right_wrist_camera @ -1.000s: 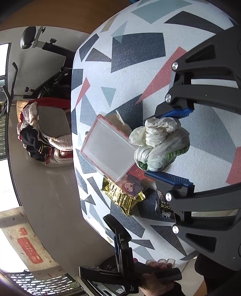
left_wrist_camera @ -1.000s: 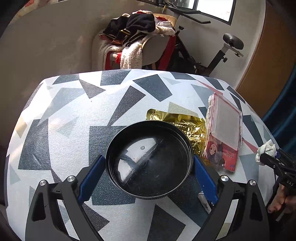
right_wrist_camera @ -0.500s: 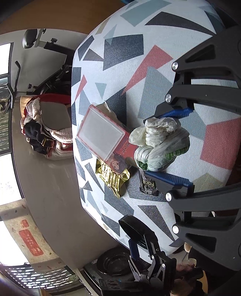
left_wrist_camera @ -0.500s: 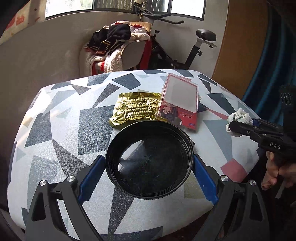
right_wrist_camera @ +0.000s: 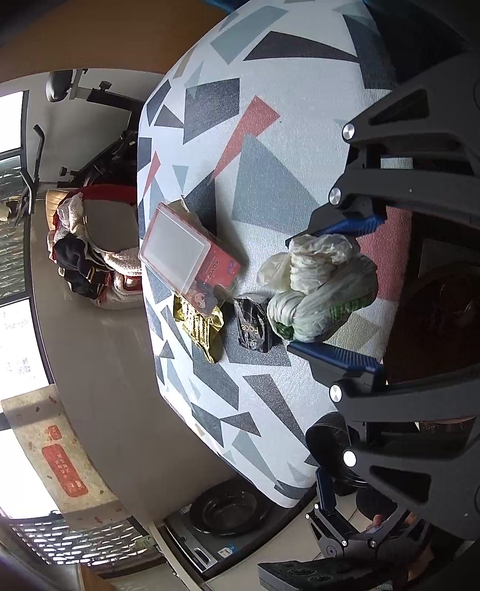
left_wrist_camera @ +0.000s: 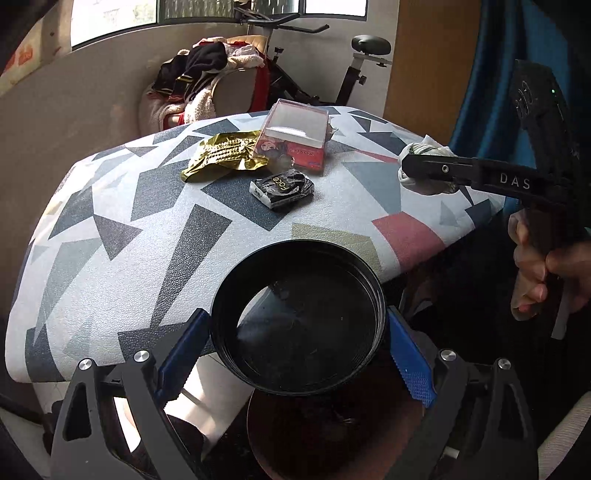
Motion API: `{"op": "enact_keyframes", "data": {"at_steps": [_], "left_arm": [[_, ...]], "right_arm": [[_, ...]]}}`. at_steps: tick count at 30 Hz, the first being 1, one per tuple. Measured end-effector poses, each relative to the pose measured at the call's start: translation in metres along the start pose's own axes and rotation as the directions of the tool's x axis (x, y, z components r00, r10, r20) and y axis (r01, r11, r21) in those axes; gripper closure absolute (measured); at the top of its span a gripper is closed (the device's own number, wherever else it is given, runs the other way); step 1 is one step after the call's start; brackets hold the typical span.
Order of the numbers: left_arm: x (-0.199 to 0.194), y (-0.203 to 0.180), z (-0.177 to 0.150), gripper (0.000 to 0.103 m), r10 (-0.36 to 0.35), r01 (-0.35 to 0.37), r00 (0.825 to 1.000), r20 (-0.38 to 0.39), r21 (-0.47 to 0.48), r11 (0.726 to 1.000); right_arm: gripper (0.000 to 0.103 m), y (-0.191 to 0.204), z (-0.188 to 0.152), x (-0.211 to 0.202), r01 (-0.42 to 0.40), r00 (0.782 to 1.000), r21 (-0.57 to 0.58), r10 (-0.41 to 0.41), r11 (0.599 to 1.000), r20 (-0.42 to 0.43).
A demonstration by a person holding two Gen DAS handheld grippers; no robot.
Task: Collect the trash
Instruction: 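Carry the bowl and bag down into the bin and open both grippers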
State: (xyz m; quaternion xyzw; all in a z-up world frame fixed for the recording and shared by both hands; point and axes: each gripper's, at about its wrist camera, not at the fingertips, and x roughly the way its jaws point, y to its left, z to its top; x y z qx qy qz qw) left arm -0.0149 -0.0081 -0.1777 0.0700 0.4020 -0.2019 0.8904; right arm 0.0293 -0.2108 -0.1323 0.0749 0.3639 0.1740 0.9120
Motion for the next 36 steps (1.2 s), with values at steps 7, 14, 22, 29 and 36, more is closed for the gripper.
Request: {"op": "enact_keyframes", "data": {"at_steps": [7, 14, 22, 29, 36], "left_arm": [[0.004, -0.015, -0.021, 0.011, -0.012, 0.013, 0.999, -0.035, 0.020, 1.000], [-0.008, -0.007, -0.017, 0.006, 0.023, -0.022, 1.000, 0.003, -0.008, 1.000], [-0.035, 0.020, -0.006, 0.006, 0.105, -0.095, 0.990, 0.091, -0.107, 0.990], [-0.039, 0.032, -0.007, 0.006, 0.145, -0.131, 0.985, 0.094, -0.142, 0.981], [-0.035, 0.040, -0.007, 0.006, 0.162, -0.146, 0.983, 0.082, -0.172, 0.974]], "right_arm": [[0.052, 0.004, -0.021, -0.004, -0.010, 1.000, 0.014, 0.011, 1.000, -0.027], [0.052, 0.010, -0.039, -0.001, -0.024, 0.998, 0.014, 0.025, 1.000, -0.061], [0.052, 0.034, -0.066, 0.017, -0.074, 0.986, -0.028, 0.069, 0.997, -0.150], [0.052, 0.056, -0.088, 0.036, -0.113, 0.966, -0.074, 0.092, 0.991, -0.241], [0.051, 0.070, -0.098, 0.050, -0.119, 0.954, -0.108, 0.084, 0.987, -0.288]]}}
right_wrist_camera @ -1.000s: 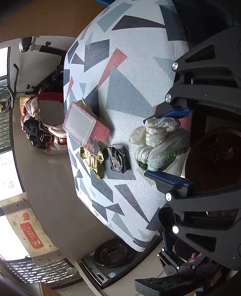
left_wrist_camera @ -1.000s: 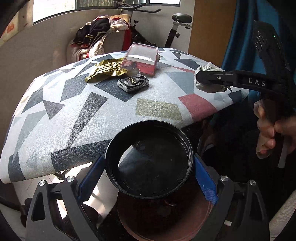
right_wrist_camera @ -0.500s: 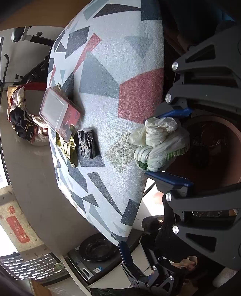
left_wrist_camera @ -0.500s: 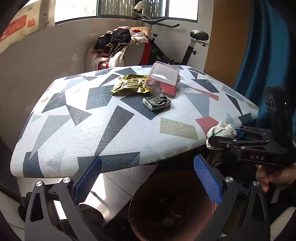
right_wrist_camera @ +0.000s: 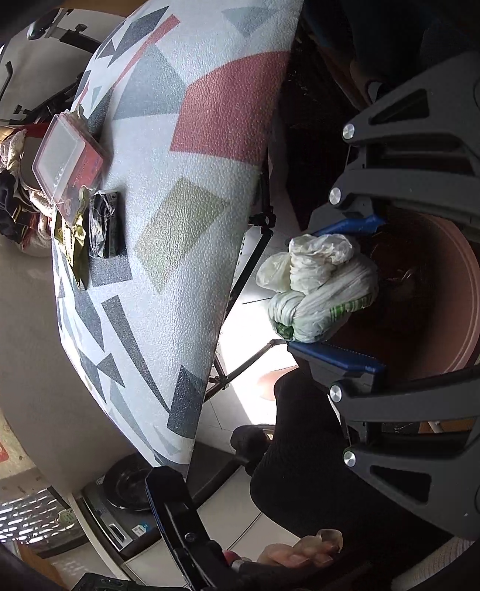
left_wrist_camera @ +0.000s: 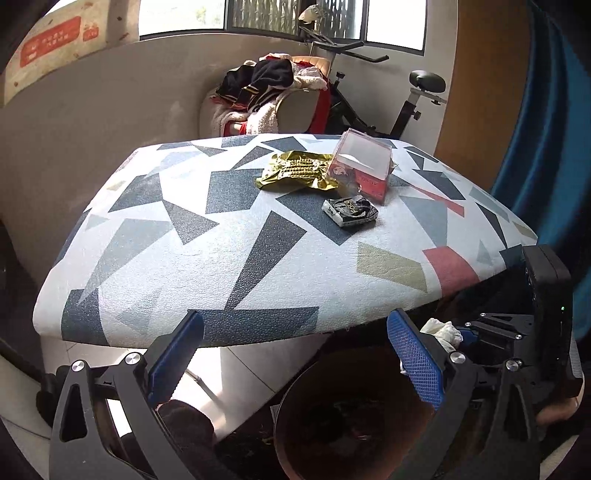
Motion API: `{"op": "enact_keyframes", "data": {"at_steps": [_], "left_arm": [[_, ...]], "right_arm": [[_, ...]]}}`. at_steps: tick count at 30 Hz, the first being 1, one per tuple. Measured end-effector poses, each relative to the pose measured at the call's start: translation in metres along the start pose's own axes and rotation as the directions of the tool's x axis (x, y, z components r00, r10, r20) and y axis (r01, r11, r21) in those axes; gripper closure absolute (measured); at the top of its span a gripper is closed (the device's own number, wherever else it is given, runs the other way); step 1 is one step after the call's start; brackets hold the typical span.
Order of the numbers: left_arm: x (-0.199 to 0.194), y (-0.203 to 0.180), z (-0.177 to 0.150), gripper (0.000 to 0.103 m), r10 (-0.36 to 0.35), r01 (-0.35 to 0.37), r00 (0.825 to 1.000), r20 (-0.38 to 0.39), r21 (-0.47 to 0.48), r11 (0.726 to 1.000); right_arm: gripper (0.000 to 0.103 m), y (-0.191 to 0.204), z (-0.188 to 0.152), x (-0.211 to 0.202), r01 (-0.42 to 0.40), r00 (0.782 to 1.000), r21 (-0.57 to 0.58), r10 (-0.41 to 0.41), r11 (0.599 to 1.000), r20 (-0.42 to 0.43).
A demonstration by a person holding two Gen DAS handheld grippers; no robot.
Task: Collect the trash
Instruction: 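Carry the bowl and bag down into the bin and open both grippers, then raise both open grippers back above the board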
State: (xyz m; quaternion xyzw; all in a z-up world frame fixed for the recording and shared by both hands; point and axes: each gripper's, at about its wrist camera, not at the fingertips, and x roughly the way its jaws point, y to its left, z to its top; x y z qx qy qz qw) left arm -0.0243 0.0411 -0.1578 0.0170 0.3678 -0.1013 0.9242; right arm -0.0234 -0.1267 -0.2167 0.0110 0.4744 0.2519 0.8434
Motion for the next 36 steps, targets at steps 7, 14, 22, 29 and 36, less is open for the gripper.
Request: {"op": "enact_keyframes", "data": {"at_steps": [7, 14, 22, 29, 36], "left_arm": [[0.001, 0.006, 0.000, 0.006, 0.024, -0.024, 1.000, -0.003, -0.011, 1.000], [0.005, 0.012, 0.002, 0.006, 0.033, -0.033, 0.999, -0.015, -0.031, 0.999], [0.009, 0.010, 0.016, 0.006, 0.043, -0.043, 0.999, 0.005, -0.010, 0.999], [0.010, 0.006, 0.028, 0.006, 0.019, -0.019, 0.999, 0.030, 0.013, 1.000], [0.017, 0.003, 0.045, 0.006, -0.015, 0.014, 0.999, 0.048, 0.018, 1.000]], "right_arm": [[0.029, 0.003, 0.002, -0.001, 0.009, 1.000, -0.001, -0.009, 1.000, 0.021], [0.009, -0.004, 0.011, -0.006, 0.049, 0.997, 0.006, -0.049, 0.999, 0.058], [0.006, -0.027, 0.034, -0.025, 0.109, 0.985, 0.054, -0.115, 0.993, 0.128], [0.006, -0.049, 0.050, -0.038, 0.161, 0.969, 0.089, -0.175, 0.983, 0.174], [0.006, -0.067, 0.066, -0.049, 0.179, 0.962, 0.106, -0.196, 0.978, 0.188]]}}
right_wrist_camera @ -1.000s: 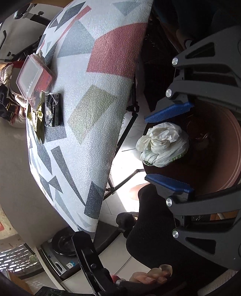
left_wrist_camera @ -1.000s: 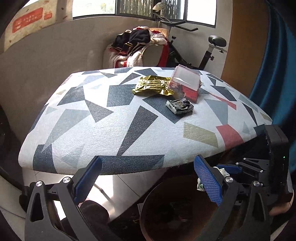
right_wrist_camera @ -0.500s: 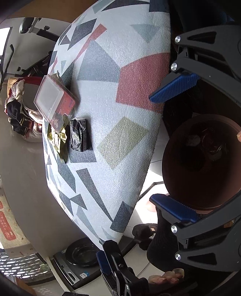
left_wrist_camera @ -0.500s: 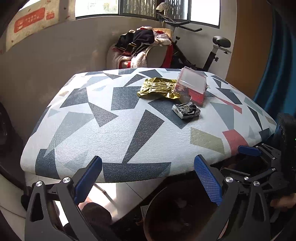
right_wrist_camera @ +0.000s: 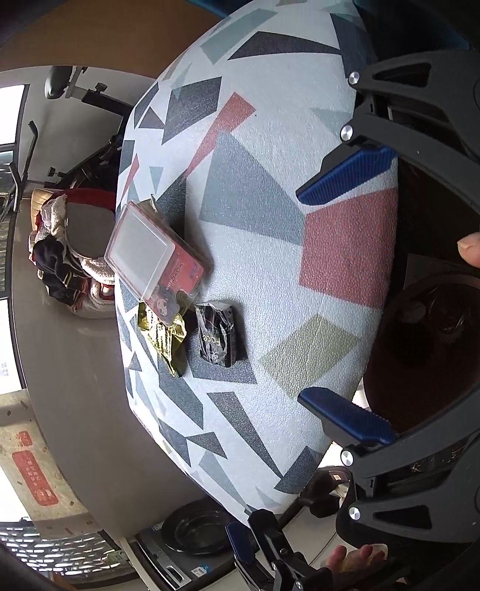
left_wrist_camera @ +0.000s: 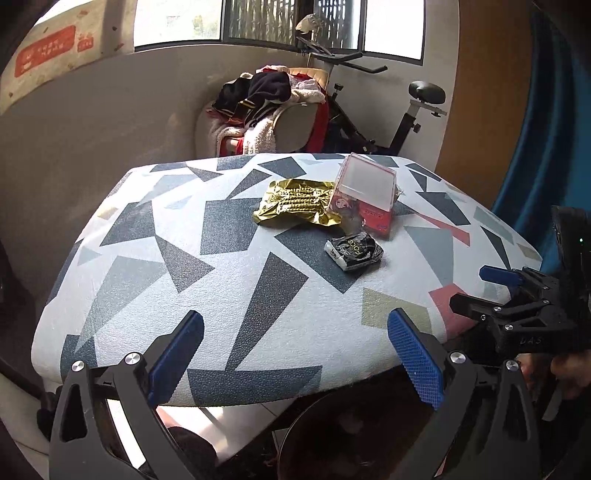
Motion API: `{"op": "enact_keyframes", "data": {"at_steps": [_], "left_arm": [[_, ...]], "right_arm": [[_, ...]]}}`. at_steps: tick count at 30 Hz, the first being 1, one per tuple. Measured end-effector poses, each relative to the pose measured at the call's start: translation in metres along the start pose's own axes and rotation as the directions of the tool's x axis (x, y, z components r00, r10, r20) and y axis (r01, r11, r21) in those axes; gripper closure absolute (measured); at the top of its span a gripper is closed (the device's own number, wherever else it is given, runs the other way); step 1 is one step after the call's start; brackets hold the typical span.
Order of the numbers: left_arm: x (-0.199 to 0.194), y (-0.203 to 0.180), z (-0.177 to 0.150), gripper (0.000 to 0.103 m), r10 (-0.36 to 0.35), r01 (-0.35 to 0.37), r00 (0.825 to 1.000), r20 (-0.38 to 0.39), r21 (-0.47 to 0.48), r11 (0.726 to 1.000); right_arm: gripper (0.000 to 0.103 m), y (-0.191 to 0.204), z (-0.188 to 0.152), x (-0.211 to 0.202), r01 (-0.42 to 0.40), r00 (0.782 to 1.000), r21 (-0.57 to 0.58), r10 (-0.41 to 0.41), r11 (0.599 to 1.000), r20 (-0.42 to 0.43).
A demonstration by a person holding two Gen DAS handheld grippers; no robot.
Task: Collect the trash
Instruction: 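Raise both open grippers back above the board, then grasp the black Force wrapper with the left gripper while the right grasps the clear box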
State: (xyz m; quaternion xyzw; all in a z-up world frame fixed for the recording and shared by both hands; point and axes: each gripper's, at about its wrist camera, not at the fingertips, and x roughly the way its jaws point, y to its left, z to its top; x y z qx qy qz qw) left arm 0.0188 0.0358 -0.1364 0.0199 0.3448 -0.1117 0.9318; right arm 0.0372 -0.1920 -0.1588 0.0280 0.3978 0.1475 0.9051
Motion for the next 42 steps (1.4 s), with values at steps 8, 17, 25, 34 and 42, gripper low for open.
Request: {"op": "enact_keyframes", "data": {"at_steps": [8, 17, 25, 34, 42], "left_arm": [[0.020, -0.011, 0.023, 0.006, -0.060, 0.061, 0.998, -0.023, 0.015, 0.998], [0.080, -0.035, 0.039, 0.006, -0.084, 0.089, 0.987, -0.138, 0.031, 0.996], [0.144, -0.048, 0.060, 0.006, -0.093, 0.084, 0.975, -0.203, -0.050, 0.995], [0.192, -0.065, 0.069, 0.028, -0.029, 0.025, 0.965, -0.259, -0.020, 0.999], [0.179, -0.037, 0.069, 0.086, -0.118, 0.102, 0.969, -0.217, -0.085, 0.991]], "right_arm": [[0.006, -0.016, 0.019, 0.001, 0.019, 1.000, -0.005, -0.019, 1.000, 0.023], [0.006, -0.047, 0.027, 0.015, 0.071, 0.997, 0.031, -0.071, 0.997, -0.015], [0.006, -0.078, 0.034, 0.025, 0.103, 0.995, 0.086, -0.102, 0.991, -0.014], [0.006, -0.097, 0.057, 0.033, 0.079, 0.997, 0.152, -0.082, 0.985, 0.013], [0.017, -0.083, 0.094, 0.065, -0.079, 0.997, 0.196, 0.077, 0.977, 0.016]]}}
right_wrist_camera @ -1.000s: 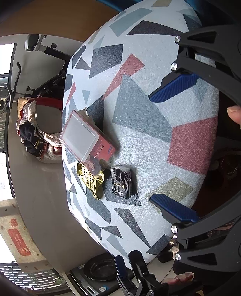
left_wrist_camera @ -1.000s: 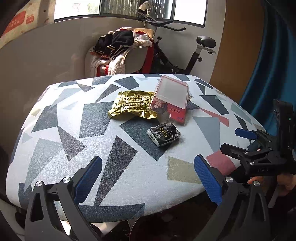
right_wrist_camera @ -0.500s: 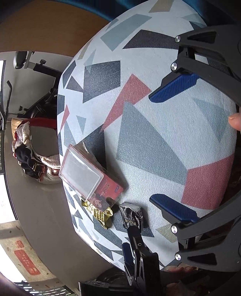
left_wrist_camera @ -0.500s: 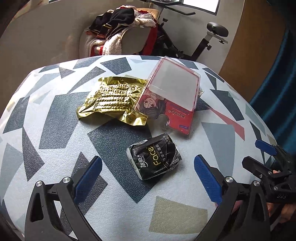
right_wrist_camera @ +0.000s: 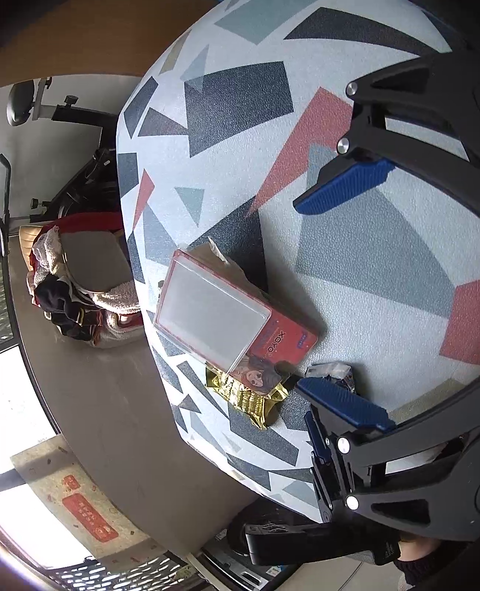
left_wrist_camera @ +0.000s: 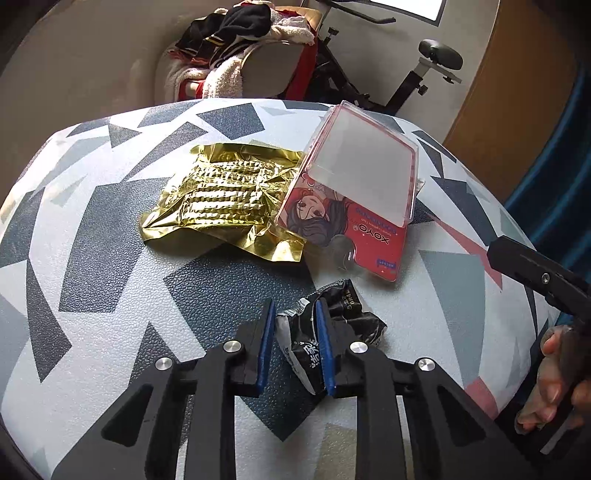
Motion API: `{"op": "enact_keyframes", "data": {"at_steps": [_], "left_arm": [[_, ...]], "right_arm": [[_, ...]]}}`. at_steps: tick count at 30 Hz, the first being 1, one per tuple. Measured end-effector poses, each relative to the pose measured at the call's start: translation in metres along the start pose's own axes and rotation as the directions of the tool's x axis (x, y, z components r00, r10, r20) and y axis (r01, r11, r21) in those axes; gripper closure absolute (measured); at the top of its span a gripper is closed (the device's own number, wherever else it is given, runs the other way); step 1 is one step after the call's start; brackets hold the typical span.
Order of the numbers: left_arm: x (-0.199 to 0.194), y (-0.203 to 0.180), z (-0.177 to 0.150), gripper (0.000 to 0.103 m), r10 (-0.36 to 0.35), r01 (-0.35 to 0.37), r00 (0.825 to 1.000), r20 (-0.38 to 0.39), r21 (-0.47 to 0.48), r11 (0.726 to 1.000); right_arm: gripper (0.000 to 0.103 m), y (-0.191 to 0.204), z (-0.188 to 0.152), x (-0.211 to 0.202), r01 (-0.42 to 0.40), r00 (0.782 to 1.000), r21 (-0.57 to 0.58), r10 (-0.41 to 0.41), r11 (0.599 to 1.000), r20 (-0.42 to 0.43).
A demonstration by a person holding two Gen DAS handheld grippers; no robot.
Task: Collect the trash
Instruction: 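Grasp the black Force wrapper with the left gripper while the right grasps the clear box, then lift the clear red-edged box with the right gripper while the left holds the wrapper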
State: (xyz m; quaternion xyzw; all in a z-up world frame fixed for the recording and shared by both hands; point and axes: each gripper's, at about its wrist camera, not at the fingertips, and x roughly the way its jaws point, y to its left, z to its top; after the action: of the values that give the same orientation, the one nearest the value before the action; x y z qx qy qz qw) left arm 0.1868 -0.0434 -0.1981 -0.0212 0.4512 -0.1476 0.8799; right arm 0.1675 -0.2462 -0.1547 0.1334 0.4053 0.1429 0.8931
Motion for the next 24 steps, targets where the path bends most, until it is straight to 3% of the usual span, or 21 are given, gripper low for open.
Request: {"op": "enact_keyframes", "data": {"at_steps": [7, 12, 14, 17, 24], "left_arm": [[-0.018, 0.022, 0.002, 0.097, -0.041, 0.042, 0.998, 0.038, -0.027, 0.999], [-0.034, 0.029, 0.005, 0.097, -0.067, 0.070, 0.995, 0.075, -0.031, 0.997], [-0.042, 0.027, 0.006, 0.097, -0.074, 0.076, 0.993, 0.093, -0.019, 0.997], [-0.055, 0.026, 0.009, 0.097, -0.084, 0.085, 0.989, 0.123, -0.006, 0.996], [-0.076, 0.026, 0.011, 0.097, -0.084, 0.087, 0.983, 0.164, -0.011, 0.996]], "right_arm": [[0.030, 0.004, 0.019, 0.050, -0.025, 0.999, 0.156, 0.031, 0.987, -0.040], [0.038, -0.012, 0.023, 0.077, -0.028, 0.997, 0.325, 0.050, 0.945, -0.058], [0.048, -0.014, 0.022, 0.080, -0.059, 0.995, 0.366, 0.086, 0.929, -0.056], [0.067, -0.009, 0.022, 0.074, -0.103, 0.991, 0.375, 0.129, 0.921, -0.046], [0.080, 0.008, 0.029, 0.026, -0.137, 0.991, 0.294, 0.135, 0.946, 0.027]]}}
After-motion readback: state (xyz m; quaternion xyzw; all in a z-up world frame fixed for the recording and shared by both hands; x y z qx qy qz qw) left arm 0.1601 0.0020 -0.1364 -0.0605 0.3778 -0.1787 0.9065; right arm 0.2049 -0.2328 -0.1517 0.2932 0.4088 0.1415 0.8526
